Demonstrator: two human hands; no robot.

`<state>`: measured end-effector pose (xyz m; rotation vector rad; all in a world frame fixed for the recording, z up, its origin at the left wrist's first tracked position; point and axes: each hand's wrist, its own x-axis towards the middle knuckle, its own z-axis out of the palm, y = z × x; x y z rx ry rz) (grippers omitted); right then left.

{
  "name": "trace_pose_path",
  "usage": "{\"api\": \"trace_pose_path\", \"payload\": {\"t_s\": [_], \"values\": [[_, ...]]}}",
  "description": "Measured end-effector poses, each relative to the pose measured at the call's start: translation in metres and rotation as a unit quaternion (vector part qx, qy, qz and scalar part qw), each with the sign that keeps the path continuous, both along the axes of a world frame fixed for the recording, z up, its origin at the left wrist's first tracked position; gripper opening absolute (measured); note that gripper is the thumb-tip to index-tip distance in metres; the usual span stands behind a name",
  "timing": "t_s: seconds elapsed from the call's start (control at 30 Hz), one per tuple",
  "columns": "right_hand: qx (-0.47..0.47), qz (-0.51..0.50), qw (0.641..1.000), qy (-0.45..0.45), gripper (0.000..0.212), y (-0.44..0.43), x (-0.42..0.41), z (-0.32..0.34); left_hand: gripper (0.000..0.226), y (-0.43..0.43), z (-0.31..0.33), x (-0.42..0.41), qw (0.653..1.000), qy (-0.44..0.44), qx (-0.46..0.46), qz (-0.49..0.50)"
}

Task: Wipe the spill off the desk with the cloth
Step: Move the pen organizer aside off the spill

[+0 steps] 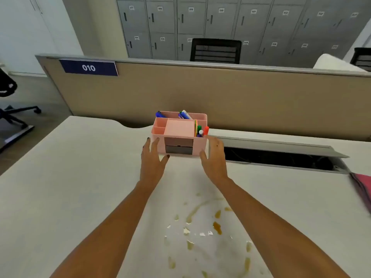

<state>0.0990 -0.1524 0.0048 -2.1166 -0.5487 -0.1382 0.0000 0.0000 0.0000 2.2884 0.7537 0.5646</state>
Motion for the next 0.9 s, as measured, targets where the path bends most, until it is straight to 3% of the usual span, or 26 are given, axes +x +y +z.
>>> {"api": "trace_pose_path", "payload": {"t_s": [0.13,0.27,0.43,0.6,0.9], "values": [[0.104,-0.049,0.991,0.071,0.051,0.018,0.021,0.005,0.067,0.012,-0.003,0.014,0.997,-0.053,-0.043,0.024],[0.131,-0.041,0.986,0.091,0.054,0.03,0.036,0.001,0.064,0.023,-0.009,0.021,0.995,-0.087,-0.044,0.026],[0.051,-0.032,0.996,0.072,0.051,0.033,0.044,-0.008,0.057,0.032,-0.009,0.031,0.996,-0.089,-0.024,0.003],[-0.033,-0.028,0.998,0.039,0.056,0.031,0.046,-0.011,0.033,0.039,-0.003,0.04,0.992,-0.115,-0.04,0.014],[-0.062,-0.037,0.997,0.003,0.046,0.028,0.05,-0.007,0.014,0.043,-0.002,0.041,0.994,-0.079,-0.016,0.07]]}}
